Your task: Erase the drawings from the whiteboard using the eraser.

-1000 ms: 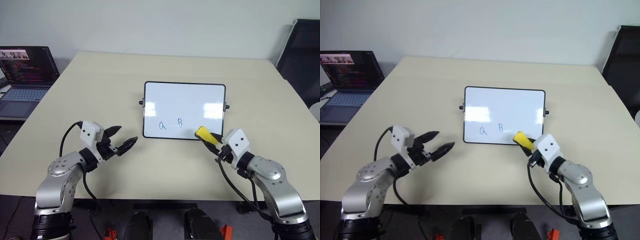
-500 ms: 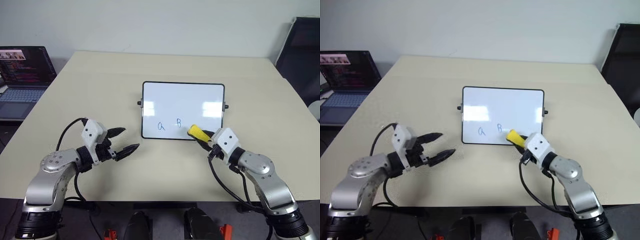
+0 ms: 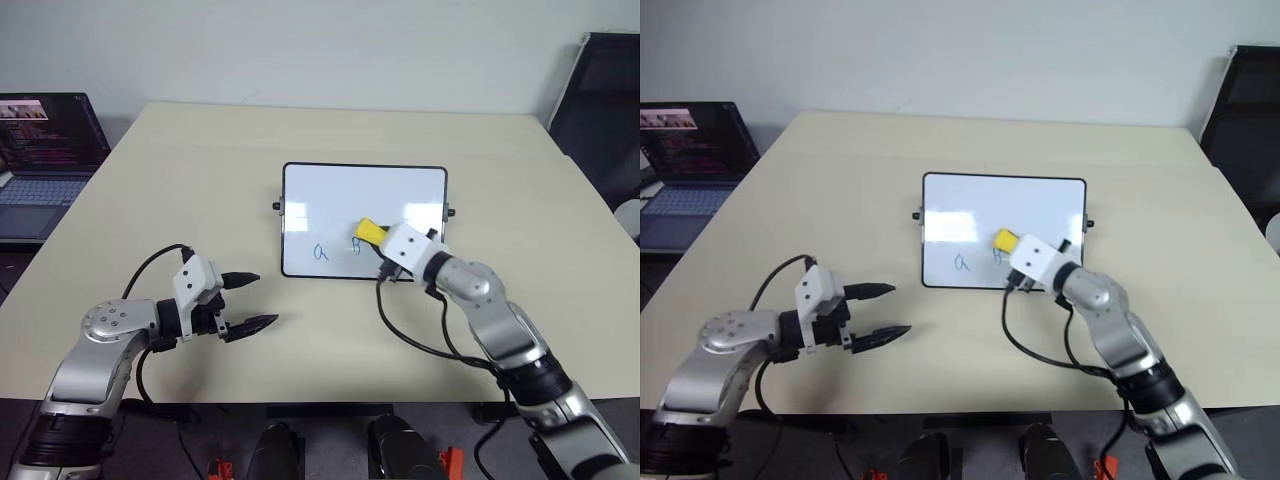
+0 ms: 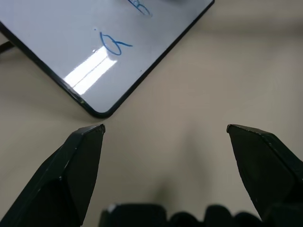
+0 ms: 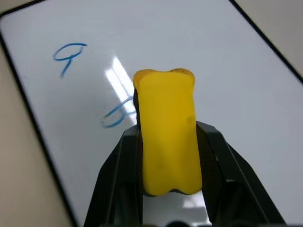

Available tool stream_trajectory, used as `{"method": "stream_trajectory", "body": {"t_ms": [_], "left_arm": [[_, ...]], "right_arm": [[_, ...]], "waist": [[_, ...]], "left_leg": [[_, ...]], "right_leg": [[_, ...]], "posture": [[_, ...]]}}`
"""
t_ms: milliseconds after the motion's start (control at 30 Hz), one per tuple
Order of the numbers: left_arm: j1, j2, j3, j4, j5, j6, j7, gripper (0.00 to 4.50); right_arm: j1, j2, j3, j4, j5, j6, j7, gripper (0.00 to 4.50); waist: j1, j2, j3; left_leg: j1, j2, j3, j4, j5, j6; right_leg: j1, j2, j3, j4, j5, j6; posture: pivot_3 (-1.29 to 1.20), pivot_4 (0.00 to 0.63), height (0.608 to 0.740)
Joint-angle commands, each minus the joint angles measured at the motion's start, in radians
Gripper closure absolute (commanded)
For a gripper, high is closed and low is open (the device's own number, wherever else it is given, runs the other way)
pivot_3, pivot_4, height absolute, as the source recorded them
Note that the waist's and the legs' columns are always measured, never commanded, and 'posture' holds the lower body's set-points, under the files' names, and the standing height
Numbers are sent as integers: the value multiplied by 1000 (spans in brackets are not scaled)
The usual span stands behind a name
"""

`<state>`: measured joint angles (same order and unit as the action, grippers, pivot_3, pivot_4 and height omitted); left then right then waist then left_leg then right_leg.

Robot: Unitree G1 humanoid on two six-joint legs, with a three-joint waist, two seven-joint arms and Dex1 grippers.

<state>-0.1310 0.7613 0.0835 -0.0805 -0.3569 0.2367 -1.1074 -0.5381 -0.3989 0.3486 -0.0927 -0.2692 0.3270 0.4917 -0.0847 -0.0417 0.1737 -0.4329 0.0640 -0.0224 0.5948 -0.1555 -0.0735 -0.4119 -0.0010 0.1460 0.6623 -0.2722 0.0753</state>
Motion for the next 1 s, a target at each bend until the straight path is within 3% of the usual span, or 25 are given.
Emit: {"method": "stream_trajectory", "body": {"t_ms": [33, 367, 600, 800, 1000], "left_arm": [[-40, 8, -3, 22, 5, -43, -22, 0], [-107, -10, -23, 57, 4, -54, -31, 0], [-111, -15, -30, 60, 1, -54, -30, 0], [-113, -19, -33, 62, -1, -53, -29, 0], [-110, -19, -35, 49, -3, -44, -26, 0]], "right_arm": [[-52, 15, 37, 45, -43, 6, 17, 3326], [-31, -111, 104, 16, -83, 107, 219, 3344], [-74, -94, 46, 63, -117, 41, 90, 3348], [-12, -129, 115, 6, -94, 80, 235, 3356], [-71, -78, 40, 62, -132, 49, 97, 3356]], "waist": [[0, 0, 0], [4, 0, 0], [3, 0, 0], [4, -1, -1], [1, -1, -1]], "left_leg": [[0, 0, 0, 0, 0, 0], [1, 0, -1, 1, 0, 0], [1, 0, -1, 5, 0, 0], [1, 0, -1, 5, 0, 0], [1, 0, -1, 5, 0, 0]], "right_leg": [[0, 0, 0, 0, 0, 0], [2, 0, -1, 1, -1, 0], [2, 0, 0, 2, 0, 0], [3, 0, -1, 2, 0, 0], [3, 0, -1, 3, 0, 0]], "posture": [[0, 150, 740], [0, 150, 740], [0, 150, 740], [0, 150, 740], [0, 150, 740]]}}
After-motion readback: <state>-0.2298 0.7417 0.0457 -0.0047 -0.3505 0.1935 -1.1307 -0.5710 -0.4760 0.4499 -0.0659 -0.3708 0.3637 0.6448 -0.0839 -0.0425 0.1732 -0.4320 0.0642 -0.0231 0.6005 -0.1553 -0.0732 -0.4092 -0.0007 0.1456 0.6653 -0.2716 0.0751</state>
